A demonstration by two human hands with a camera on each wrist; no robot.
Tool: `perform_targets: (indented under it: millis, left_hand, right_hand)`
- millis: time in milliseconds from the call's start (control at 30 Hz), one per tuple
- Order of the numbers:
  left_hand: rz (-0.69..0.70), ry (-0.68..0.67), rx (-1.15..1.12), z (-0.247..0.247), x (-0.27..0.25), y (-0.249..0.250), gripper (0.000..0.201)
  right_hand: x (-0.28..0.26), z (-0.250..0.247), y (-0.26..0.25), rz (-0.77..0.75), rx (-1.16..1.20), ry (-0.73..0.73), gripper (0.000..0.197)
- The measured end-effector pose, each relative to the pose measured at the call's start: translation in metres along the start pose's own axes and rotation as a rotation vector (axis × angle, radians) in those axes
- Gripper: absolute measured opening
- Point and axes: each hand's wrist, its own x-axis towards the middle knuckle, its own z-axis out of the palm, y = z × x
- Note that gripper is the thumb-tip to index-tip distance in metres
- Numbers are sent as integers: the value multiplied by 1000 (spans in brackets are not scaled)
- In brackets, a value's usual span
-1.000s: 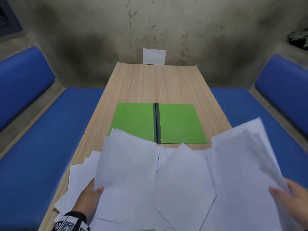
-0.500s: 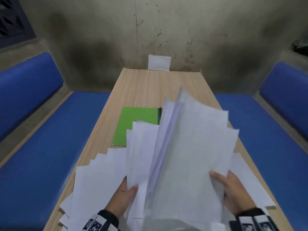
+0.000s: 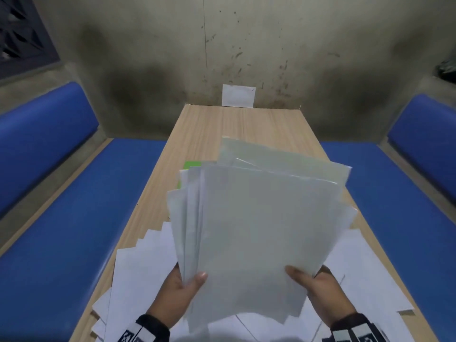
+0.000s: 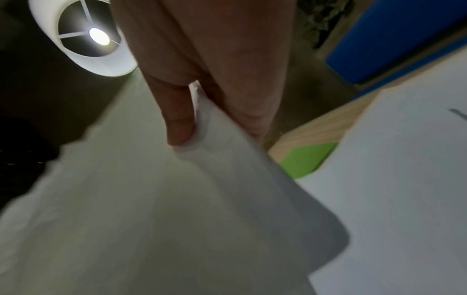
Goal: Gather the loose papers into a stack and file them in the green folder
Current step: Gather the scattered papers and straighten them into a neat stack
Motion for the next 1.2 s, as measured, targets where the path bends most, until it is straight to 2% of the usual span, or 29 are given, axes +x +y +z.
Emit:
perform_targets:
  millis: [67, 133, 167, 267, 300, 367, 567, 667, 733, 800, 867, 933, 967, 1033, 1100, 1167, 1200]
  left_hand:
    - [12, -3, 5, -4, 0, 5, 23]
    - [7, -2, 7, -6, -1, 11, 18]
    - [2, -11, -10, -8, -1, 12, 17]
    - [-9, -17, -98, -8, -5, 21, 21]
    - [0, -17, -115, -8, -6, 23, 20]
    - [34, -12, -114, -8, -8, 26, 17]
    - [82, 21, -194, -3, -11, 40, 22]
    - [198, 57, -211, -8, -15, 50, 40]
    - [275, 53, -208, -12, -16, 51, 59]
    - [348, 57, -207, -14, -16, 52, 75]
    - [402, 102, -236, -13, -16, 55, 82]
    - [431, 178, -260, -8, -14, 62, 71]
    - [425, 233, -278, -3, -13, 65, 53]
    - [387, 302, -284, 3, -7, 69, 7]
    - [391, 314, -264, 6, -3, 67, 20]
    - [397, 310, -311, 2, 2, 67, 6]
    - [437, 252, -351, -3, 4, 62, 23]
  right_hand:
    - [-4, 5, -13, -22, -11, -43, 20]
    - [-7, 7, -20, -26, -19, -83, 14]
    - [-9, 10, -22, -30, -25, -110, 14]
    - [-12, 14, -22, -70, -25, -156, 46]
    - [-13, 16, -24, -82, -21, -141, 47]
    - [-17, 19, -28, -111, -11, -150, 34]
    - [-23, 29, -45, -216, 8, -149, 24]
    - [-28, 30, -58, -297, 3, -177, 27]
    - [-29, 29, -62, -357, -64, -158, 43]
    - [-27, 29, -61, -354, -56, -111, 57]
    - [-26, 31, -60, -345, -7, -81, 49]
    - [-26, 37, -63, -368, 9, -55, 42]
    - [-25, 40, -63, -377, 10, -38, 42]
    - [-22, 46, -62, -356, 30, 15, 41]
    - [-18, 49, -59, -331, 36, 61, 39]
    - [-16, 46, -56, -328, 31, 45, 25]
    - [-16, 43, -53, -324, 24, 6, 20]
